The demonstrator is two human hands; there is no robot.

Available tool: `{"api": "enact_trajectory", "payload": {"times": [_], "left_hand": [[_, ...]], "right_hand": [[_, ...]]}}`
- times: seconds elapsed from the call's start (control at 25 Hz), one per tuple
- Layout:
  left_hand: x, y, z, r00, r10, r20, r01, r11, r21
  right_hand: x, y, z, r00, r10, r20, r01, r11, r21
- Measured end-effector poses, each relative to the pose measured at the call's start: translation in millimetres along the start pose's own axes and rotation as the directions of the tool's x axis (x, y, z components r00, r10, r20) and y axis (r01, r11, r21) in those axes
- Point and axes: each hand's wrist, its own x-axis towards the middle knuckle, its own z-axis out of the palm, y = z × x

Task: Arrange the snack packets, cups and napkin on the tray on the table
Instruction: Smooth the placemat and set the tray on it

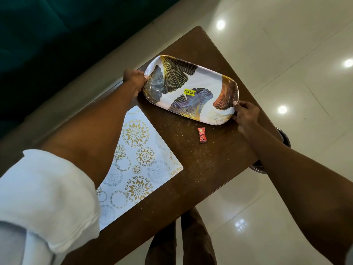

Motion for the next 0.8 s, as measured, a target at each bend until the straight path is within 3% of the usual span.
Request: {"api": "enact_trajectory", "payload": {"times": [0.16, 0.36, 0.56, 0.8], "left_hand": [[-16.9, -7.1, -22.3, 0.993, -0.024, 0.117, 0.04, 0.99, -0.133], [-34.5, -25.5, -99.3, 0.992, -0.009, 0.128, 0.047, 0.954, -0.295], [-49.6, -65.1, -204.7, 0.998, -0.013, 0.059, 0.036, 0.913, -0.406], [-92.4, -178.7, -305.8, 0.986, -0.138, -0.09, 0.054, 0.786, -0.615]], "right_hand": [[-15.0, -13.4, 0.6, 0.997, -0.077, -0.017, 0.077, 0.997, 0.0], [-51.2, -63.6, 33.0, 0.964, -0.24, 0.113, 0.239, 0.971, 0.02], [-98.0, -102.1, 112.6, 0.901, -0.336, 0.274, 0.337, 0.94, 0.043], [-175.4, -70.2, 206.2, 0.828, -0.296, 0.476, 0.323, 0.946, 0.026]]}}
